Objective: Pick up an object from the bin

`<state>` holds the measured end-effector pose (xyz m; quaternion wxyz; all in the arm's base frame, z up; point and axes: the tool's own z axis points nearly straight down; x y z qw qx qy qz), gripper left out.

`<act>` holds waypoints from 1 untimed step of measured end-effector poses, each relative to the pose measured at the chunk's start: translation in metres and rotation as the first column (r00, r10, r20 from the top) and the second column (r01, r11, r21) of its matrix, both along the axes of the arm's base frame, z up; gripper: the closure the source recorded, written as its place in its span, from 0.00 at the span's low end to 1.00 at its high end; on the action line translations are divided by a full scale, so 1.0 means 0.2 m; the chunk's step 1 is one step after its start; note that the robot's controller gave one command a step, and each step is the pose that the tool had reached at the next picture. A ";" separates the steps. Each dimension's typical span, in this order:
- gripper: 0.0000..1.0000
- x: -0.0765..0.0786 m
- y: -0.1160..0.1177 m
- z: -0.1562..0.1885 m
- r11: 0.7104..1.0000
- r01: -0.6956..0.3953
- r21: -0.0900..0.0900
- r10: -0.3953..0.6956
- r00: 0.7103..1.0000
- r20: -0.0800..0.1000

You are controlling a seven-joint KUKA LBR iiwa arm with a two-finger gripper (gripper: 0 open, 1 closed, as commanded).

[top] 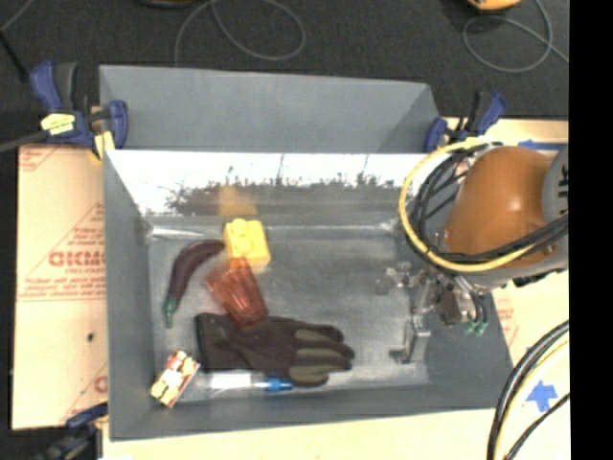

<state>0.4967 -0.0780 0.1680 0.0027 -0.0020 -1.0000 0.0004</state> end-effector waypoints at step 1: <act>0.00 0.01 0.00 0.02 1.000 -0.002 -0.001 0.002 1.000 0.007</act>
Offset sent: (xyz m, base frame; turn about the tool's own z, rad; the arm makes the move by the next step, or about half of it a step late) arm 0.0433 0.0789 0.0131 0.0261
